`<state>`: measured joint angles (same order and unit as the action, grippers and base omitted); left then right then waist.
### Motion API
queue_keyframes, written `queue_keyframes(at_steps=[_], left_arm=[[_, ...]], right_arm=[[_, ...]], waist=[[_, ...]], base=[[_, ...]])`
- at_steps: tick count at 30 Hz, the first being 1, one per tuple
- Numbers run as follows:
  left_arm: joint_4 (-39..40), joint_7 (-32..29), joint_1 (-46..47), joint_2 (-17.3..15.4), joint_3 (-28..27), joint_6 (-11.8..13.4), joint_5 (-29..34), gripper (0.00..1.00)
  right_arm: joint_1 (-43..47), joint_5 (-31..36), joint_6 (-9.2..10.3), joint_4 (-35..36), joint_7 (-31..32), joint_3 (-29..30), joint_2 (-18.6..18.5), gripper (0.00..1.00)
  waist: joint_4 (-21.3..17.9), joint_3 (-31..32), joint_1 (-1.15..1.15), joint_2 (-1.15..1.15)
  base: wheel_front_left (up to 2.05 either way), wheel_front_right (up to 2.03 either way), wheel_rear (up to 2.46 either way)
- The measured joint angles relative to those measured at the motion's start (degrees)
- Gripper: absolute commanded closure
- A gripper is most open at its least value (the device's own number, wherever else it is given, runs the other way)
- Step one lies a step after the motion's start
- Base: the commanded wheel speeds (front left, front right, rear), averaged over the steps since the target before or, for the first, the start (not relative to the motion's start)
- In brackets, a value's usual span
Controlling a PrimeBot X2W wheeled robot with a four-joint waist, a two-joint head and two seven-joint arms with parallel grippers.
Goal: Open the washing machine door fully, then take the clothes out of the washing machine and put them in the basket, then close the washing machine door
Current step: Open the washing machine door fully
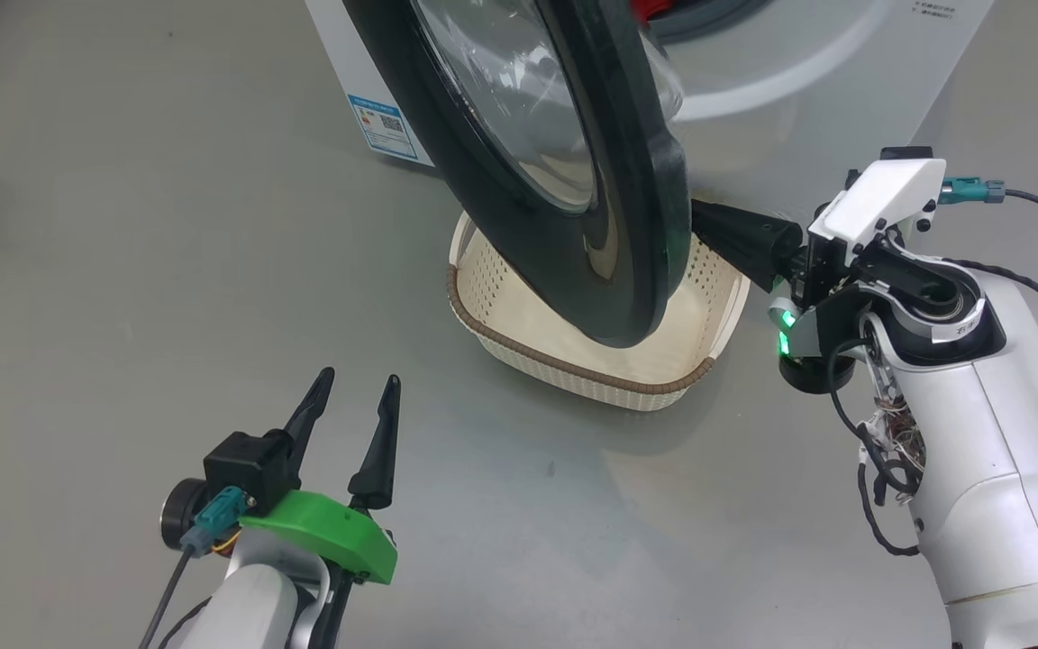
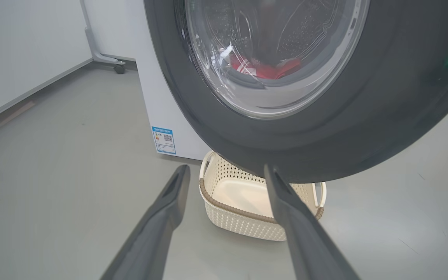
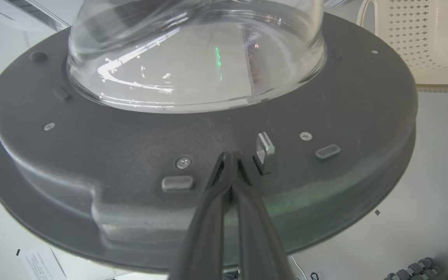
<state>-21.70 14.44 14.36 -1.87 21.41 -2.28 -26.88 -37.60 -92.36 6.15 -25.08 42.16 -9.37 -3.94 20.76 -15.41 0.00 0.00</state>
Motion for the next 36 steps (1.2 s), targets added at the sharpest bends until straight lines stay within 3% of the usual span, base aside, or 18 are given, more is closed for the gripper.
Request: queue_keyframes(at_steps=[16, 36], left_arm=[[0.1, 0.0, -0.4, 0.0, -0.1, 0.0, 0.4, 0.0], [0.3, 0.0, -1.5, 0.0, -0.3, 0.0, 0.4, 0.0]], right_arm=[[2.1, -9.8, 0.0, 3.6, -0.9, -11.8, -0.1, 1.0], [2.5, -13.5, -0.04, 4.9, -6.1, -19.9, -0.2, 1.0]], waist=[[0.3, 0.7, 0.0, 0.0], [1.3, 1.0, 0.0, 0.0]], base=[[0.0, 0.0, 0.0], [0.0, 0.0, 0.0]])
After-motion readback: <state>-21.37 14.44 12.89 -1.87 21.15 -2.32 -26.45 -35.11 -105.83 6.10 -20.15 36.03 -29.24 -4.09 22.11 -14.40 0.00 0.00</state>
